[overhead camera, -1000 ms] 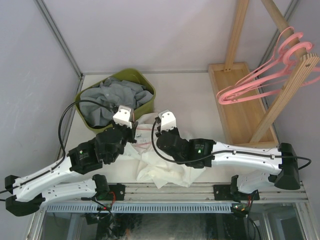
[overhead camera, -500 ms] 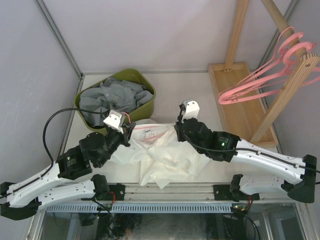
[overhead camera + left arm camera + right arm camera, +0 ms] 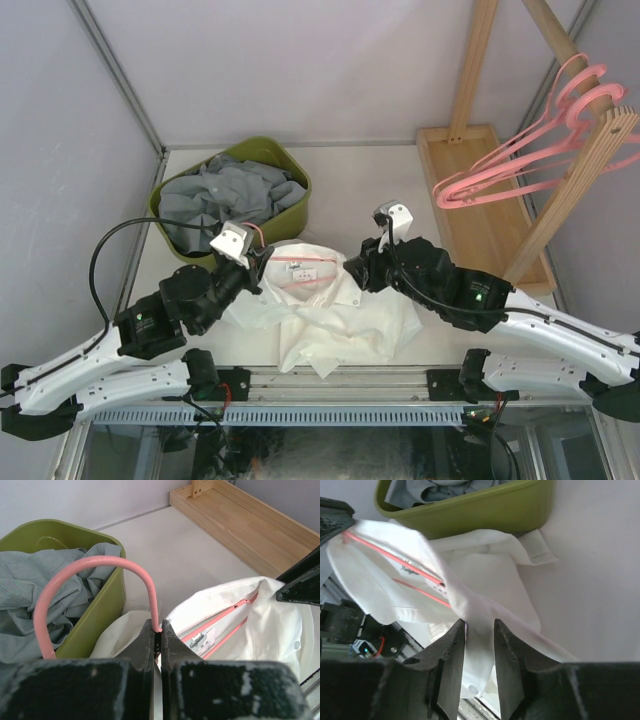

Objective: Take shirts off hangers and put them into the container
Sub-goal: Remove the shirt from the hanger.

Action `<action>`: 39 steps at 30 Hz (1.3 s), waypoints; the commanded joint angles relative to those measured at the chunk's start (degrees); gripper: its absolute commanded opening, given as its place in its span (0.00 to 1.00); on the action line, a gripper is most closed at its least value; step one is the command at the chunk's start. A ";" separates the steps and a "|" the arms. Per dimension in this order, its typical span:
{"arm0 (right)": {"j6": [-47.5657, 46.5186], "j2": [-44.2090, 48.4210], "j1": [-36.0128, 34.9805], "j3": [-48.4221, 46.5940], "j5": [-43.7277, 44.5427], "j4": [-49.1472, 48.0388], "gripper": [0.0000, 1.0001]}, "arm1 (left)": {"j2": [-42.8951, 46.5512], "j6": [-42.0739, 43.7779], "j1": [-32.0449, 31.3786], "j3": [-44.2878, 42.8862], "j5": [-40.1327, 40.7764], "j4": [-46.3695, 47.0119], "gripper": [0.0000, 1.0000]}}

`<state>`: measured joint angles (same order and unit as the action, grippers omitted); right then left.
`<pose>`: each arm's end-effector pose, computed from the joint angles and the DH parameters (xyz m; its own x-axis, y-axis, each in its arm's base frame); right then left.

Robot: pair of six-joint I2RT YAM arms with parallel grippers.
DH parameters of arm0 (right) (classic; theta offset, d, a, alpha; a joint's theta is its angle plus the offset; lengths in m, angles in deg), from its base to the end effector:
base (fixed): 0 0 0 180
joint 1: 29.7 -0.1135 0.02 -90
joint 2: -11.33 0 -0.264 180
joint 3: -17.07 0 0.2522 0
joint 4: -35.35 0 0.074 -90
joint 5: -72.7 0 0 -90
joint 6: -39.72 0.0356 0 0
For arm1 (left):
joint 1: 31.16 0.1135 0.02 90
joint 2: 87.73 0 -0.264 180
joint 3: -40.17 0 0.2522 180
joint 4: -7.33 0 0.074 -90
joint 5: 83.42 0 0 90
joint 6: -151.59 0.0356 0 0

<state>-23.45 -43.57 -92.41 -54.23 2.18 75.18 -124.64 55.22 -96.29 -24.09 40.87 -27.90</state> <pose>0.1063 0.1801 0.3579 -0.4775 0.0025 -0.8786 -0.5402 0.7879 0.2958 0.0751 -0.1144 0.3737 -0.1144 0.0289 -0.9930 0.5053 0.8623 -0.0331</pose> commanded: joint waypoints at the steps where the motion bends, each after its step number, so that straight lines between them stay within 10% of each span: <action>1: -1.45 -0.54 -0.51 0.15 -4.50 -4.48 0.33 | -0.01 1.37 0.16 -1.04 -0.68 3.20 0.00; 15: -11.15 -15.06 -11.37 -9.86 26.61 1.49 0.58 | -0.53 -0.46 0.08 -1.77 -2.91 2.74 0.00; 20: -6.30 -14.11 -9.49 -9.78 30.52 2.36 0.48 | -0.06 -0.35 0.07 -1.93 -2.91 2.25 0.00; 27: -2.54 -11.01 -1.23 -7.34 21.73 3.09 0.09 | 0.01 1.80 0.03 -3.55 -8.73 0.83 0.00; 39: -0.95 -4.26 11.72 -2.40 11.21 12.46 0.01 | 4.56 3.74 0.08 -2.14 -5.47 1.44 0.00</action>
<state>-23.40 -48.86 -83.61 -58.25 8.87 80.92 -123.37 57.10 -96.35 -24.29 30.13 -27.99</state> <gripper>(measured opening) 0.021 0.028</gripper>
